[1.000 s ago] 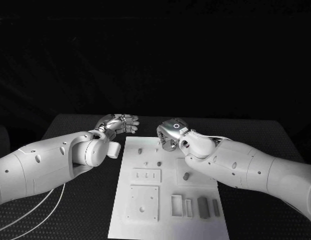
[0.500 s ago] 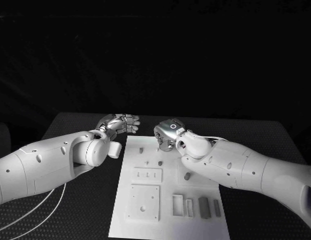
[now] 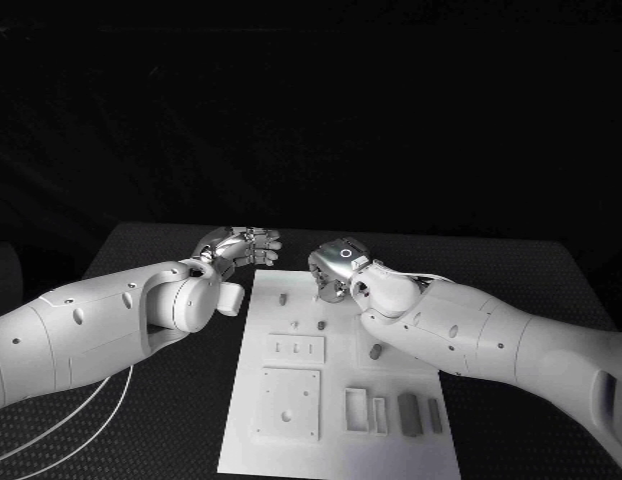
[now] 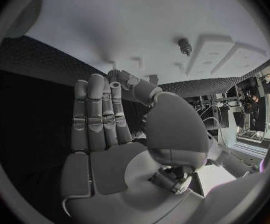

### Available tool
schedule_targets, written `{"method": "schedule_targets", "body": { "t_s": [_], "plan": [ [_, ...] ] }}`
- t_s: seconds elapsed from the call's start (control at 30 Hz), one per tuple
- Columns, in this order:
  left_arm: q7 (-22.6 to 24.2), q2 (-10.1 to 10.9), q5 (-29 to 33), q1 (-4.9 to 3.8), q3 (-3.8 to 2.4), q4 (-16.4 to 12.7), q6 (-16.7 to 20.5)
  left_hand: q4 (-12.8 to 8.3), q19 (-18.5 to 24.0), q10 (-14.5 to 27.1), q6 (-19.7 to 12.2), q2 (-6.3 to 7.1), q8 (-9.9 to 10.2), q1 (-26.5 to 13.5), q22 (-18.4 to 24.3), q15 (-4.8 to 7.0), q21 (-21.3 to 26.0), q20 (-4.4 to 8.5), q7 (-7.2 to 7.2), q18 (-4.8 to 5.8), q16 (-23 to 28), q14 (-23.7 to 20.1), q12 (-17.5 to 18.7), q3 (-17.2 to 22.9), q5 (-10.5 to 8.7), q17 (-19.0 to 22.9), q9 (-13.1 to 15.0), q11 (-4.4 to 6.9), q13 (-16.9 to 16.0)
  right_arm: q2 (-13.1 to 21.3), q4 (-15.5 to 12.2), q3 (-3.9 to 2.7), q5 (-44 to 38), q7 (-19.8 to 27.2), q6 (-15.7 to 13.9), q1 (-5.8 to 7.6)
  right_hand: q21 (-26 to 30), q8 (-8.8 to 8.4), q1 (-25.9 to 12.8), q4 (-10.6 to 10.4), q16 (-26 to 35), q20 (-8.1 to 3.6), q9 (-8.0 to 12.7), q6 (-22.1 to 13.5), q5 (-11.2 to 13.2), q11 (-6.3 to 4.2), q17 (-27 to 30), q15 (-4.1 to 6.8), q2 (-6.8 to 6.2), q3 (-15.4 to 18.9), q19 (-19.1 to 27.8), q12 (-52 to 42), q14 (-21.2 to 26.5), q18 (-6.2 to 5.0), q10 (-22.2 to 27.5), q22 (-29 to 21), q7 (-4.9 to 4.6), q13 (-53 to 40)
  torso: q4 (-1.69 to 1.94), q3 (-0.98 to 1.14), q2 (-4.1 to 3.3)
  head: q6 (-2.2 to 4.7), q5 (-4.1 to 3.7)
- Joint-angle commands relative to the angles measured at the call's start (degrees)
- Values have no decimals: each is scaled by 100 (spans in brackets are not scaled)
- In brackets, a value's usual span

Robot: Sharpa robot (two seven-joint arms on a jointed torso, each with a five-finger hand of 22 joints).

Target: Assemble the parts on the task board

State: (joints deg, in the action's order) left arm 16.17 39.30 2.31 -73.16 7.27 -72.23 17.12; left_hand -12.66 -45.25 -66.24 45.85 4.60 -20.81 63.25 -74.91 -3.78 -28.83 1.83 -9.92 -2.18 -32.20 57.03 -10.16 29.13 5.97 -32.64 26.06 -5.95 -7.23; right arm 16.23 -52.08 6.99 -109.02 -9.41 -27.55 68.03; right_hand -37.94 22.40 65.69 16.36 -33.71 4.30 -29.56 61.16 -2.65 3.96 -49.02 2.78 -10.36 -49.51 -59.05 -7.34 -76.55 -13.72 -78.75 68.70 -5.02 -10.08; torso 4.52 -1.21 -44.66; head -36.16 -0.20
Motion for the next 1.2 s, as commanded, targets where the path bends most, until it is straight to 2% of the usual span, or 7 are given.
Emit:
{"method": "schedule_targets", "body": {
  "t_s": [0.03,0.53,0.6,0.8,0.93,0.97,1.2],
  "plan": [
    [54,5,4,-17,-9,-24,7,-22,27,20,-24,13,18,-47,-130,-13,-34,2,24,-76,14,-27,27,10,-13,-7,-9,17,3,-28,44,2,-91,-28,178,-27,-37,-8,21,9,-29,-16,-7,19,-13,-240,5,90,-10,-39,4,-14,80,-128,-256,11,-4,-435,-7,-4,-6,5,-1],
    [50,-3,4,-18,-10,-15,9,-25,28,18,-26,13,20,-49,-129,-13,-41,2,18,-76,15,-26,30,16,-13,-10,-10,14,2,-101,128,8,69,71,204,-45,-48,-58,-6,11,-24,-2,-12,-40,-13,-210,41,63,-10,-79,68,43,122,-128,-190,47,-29,-450,-9,-12,-11,-20,19],
    [50,-3,4,-19,-10,-16,6,-25,28,18,-26,14,20,-50,-129,-13,-42,2,17,-76,15,-26,30,16,-13,-11,-10,14,2,-114,155,9,155,105,203,-45,-37,-114,-24,8,8,16,0,-129,-13,-168,81,35,-33,-90,121,106,166,-127,-93,58,-65,-442,-11,-8,-14,-16,27],
    [47,5,4,-22,-11,-21,8,-27,29,18,-27,15,20,-51,-129,-13,-43,2,16,-77,16,-26,31,18,-13,-12,-10,14,1,-111,206,10,375,178,156,-44,-43,-522,-29,4,19,59,155,-850,-12,132,173,-172,-252,-7,233,393,213,-128,806,113,-381,-233,-17,-10,-17,-14,45],
    [36,7,4,-24,-11,-15,22,-27,29,18,-27,15,21,-51,-128,-13,-44,2,16,-77,16,-26,32,18,-13,-12,-11,13,1,-90,198,10,384,182,160,-44,-44,-547,-25,4,15,61,167,-897,-13,151,177,-189,-275,2,238,395,212,-128,881,117,-397,-209,-17,-11,-15,-11,30],
    [36,12,3,-24,-11,-16,19,-27,30,23,-36,19,26,-56,-128,-13,-46,2,5,-77,17,-25,36,18,-14,-14,-13,4,2,-80,188,10,385,182,157,-44,-29,-644,-15,-12,18,73,213,-1072,-12,247,191,-260,-409,-12,267,366,227,-126,1231,115,-432,-103,-17,-9,-16,-10,23],
    [37,34,2,-24,-11,-16,23,-32,33,28,-46,24,31,-56,-127,-13,-51,2,-8,-78,19,-26,42,24,-13,-16,-16,-5,3,-1,101,10,405,177,53,-43,-31,-656,-12,-31,-1,97,230,-1106,-20,265,214,-294,-461,-34,278,368,229,-128,1307,125,-448,-39,-24,-6,-18,-6,29]
  ]
}}
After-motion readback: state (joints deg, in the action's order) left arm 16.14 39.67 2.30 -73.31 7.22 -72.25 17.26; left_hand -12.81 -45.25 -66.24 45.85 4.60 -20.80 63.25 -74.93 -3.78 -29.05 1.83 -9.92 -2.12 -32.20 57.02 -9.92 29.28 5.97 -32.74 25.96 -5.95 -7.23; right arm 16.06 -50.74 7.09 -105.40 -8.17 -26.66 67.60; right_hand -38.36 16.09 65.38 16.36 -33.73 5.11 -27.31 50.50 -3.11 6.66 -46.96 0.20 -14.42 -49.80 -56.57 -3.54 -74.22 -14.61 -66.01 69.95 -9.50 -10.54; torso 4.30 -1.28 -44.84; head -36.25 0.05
